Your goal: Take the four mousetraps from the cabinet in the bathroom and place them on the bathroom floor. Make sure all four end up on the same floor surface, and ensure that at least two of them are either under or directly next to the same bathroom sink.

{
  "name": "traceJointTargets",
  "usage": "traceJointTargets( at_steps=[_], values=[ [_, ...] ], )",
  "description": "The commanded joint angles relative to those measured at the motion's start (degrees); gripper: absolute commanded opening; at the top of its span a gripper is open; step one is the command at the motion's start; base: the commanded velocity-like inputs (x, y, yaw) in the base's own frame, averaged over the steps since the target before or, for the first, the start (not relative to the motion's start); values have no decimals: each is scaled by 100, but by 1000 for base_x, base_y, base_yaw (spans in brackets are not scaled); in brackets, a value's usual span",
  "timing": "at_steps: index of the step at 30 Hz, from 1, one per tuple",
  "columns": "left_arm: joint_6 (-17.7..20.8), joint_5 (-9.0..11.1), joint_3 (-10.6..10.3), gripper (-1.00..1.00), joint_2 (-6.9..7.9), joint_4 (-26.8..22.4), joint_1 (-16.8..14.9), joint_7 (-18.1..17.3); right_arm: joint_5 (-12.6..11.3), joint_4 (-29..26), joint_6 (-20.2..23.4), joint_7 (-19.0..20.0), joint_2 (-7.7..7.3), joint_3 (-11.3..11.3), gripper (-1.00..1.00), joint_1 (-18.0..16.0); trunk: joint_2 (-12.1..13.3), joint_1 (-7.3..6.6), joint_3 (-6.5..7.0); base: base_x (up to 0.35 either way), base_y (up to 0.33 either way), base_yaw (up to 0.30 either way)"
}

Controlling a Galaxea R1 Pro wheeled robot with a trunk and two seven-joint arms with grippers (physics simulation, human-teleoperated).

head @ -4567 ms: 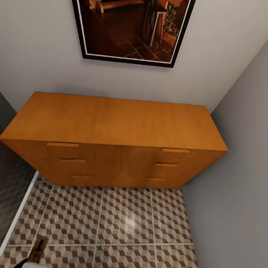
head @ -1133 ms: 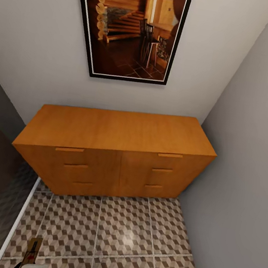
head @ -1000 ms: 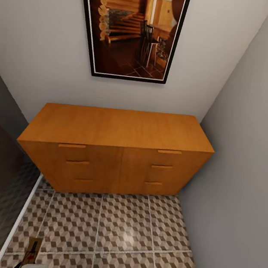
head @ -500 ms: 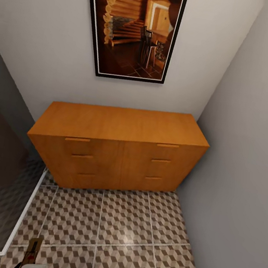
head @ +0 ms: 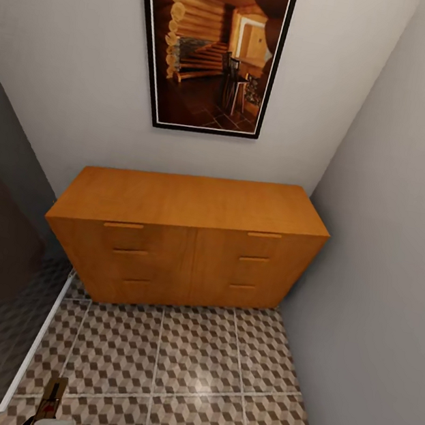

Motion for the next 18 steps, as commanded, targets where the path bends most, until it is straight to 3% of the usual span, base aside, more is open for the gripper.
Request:
traceJointTargets(
  at_steps=[1, 18],
  values=[
    [-7, -33, -37, -100, -2, 5, -3, 61, -40, -2, -20, -27, -6, 47, -100, -5, -9, 3, 0, 0, 0, 53],
    [-2, -33, -37, -100, -2, 5, -3, 63, -40, 2, -22, -27, -6, 46, -100, -5, -9, 3, 157, 0, 0, 60]
  ],
)
